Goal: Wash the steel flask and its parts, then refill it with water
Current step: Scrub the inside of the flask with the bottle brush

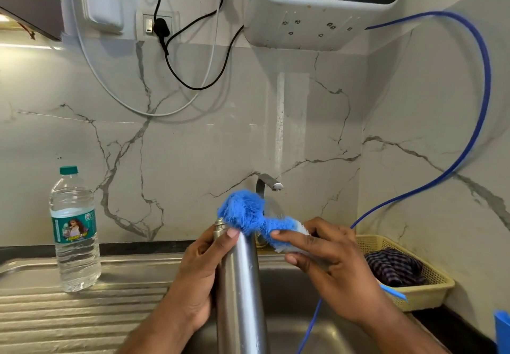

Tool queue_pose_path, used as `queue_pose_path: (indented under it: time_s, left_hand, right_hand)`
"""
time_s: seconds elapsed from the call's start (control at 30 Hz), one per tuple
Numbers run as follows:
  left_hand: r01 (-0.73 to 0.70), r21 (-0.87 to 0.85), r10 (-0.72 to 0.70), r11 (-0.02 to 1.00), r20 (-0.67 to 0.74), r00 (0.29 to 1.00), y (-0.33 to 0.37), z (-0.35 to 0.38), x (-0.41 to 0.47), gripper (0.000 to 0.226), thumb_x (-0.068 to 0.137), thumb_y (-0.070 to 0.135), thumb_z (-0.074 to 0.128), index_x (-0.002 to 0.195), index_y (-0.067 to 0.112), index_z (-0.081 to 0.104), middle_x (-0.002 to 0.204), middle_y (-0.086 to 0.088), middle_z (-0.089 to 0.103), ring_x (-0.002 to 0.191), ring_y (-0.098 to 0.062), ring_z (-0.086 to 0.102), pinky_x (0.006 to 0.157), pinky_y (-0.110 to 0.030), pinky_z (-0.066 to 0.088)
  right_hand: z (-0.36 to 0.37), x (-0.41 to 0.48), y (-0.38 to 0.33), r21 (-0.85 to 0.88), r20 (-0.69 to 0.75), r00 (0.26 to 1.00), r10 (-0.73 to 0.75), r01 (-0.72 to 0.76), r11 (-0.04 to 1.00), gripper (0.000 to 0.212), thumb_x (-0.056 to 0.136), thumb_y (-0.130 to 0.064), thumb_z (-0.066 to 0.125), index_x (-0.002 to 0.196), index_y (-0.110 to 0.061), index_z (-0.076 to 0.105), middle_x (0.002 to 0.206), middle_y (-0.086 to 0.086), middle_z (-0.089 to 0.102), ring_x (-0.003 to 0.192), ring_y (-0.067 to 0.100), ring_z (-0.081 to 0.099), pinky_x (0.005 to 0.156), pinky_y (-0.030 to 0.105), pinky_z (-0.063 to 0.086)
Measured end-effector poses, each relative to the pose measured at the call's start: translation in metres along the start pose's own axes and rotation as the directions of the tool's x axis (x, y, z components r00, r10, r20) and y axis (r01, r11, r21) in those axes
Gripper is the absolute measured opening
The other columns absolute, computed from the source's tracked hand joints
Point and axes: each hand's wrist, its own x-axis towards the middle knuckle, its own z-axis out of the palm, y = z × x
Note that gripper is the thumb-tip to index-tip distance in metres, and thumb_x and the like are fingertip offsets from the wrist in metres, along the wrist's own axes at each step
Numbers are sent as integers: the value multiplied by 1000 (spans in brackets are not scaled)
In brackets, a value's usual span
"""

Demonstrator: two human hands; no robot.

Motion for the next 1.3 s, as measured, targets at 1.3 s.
queue_pose_path:
  time_s: [1.3]
  left_hand:
    - [4,-15,-4,1000,-15,1000,-3,3,1,46,77,44,81,115,20,72,110,-15,75,90,-23,73,71,-34,61]
  right_hand:
    - [5,0,-6,238,64,993,96,-109,965,40,91,-36,72,127,-51,67,88,-8,54,79,16,57,72,20,43]
